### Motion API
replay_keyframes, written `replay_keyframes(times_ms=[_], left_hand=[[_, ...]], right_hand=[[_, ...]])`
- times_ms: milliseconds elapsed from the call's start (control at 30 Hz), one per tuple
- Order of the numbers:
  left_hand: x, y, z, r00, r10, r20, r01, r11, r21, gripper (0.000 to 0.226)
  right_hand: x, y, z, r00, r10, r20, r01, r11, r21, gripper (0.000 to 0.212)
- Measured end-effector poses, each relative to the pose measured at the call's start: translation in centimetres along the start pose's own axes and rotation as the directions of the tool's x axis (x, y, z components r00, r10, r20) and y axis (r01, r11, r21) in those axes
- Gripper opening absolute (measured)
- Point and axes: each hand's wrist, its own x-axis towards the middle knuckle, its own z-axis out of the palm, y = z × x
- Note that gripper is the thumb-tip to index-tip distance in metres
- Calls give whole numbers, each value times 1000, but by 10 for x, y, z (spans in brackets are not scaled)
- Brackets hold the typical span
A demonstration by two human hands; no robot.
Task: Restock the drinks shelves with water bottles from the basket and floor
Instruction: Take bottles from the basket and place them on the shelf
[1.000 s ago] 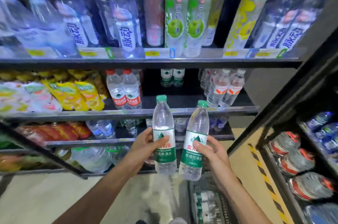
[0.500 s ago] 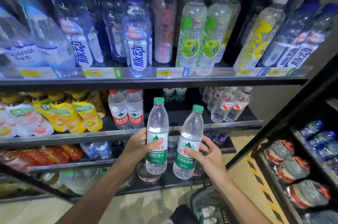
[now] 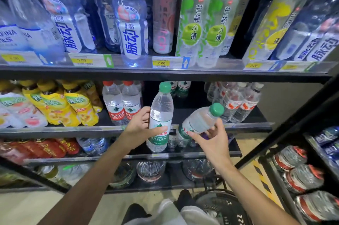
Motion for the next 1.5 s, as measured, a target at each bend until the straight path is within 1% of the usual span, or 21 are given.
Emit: replay_keyframes(times_ms=[33,100,133,233,300,333,467,567,633,733,867,900,967,1000,1067,1167,1267,1367,1433,1500], left_hand=[[2,-1,2,1000,19,-12,-19,1000,2,67],[4,-3,5,996,61,-59,-63,998,-18,72],[5,-5,6,993,79,-85,-81,996,-25,73],[6,-5,7,983,116,-146,-120,992,-24,67],[7,-4,9,975,134,-176,-140,990,-21,67],[7,-2,9,971,148,-188,-154,988,-19,69],[10,7,10,956,203,-212,-206,979,8,70],[12,9,9,947,213,-240,-216,976,14,70],[14,8,8,944,213,-252,-218,976,8,71],[17,5,10,940,225,-258,-227,974,24,71],[21,2,13,933,249,-258,-247,968,42,72],[22,1,13,935,253,-250,-250,967,43,71],[25,2,14,937,256,-239,-252,967,47,70],[27,2,15,937,260,-235,-255,966,50,70],[30,2,15,936,272,-224,-266,962,55,69],[37,0,16,940,279,-196,-274,960,55,68],[47,0,16,947,284,-149,-277,959,68,70],[58,-1,19,942,321,-100,-312,945,93,71],[66,-2,21,934,347,-88,-336,935,116,70],[74,-4,23,923,377,-84,-358,916,180,70]], right_hand=[[4,4,1,999,-41,-37,39,998,-43,73],[14,10,2,986,-164,-22,162,983,-81,73],[21,13,1,982,-189,-12,187,980,-69,73],[51,21,6,976,-215,-12,213,971,-108,76],[72,22,12,981,-190,-45,180,969,-170,73],[81,25,14,983,-180,-32,172,969,-175,71],[117,43,15,994,-105,7,102,947,-304,71],[138,52,14,998,-59,17,61,901,-430,61],[151,56,13,997,-48,52,68,868,-491,59],[164,55,10,986,-61,158,142,805,-576,64],[178,51,7,958,-46,282,213,774,-597,82],[182,51,6,955,-30,295,217,749,-626,85],[192,50,4,953,45,300,196,664,-722,86],[195,50,3,951,83,297,178,638,-749,86],[197,49,4,949,97,301,170,646,-744,79],[196,48,7,956,25,291,193,694,-693,62],[194,46,10,958,28,287,183,711,-679,62],[191,43,10,958,17,286,184,730,-658,66],[190,43,11,962,18,274,166,758,-631,64],[190,44,13,966,30,256,140,773,-619,59]])
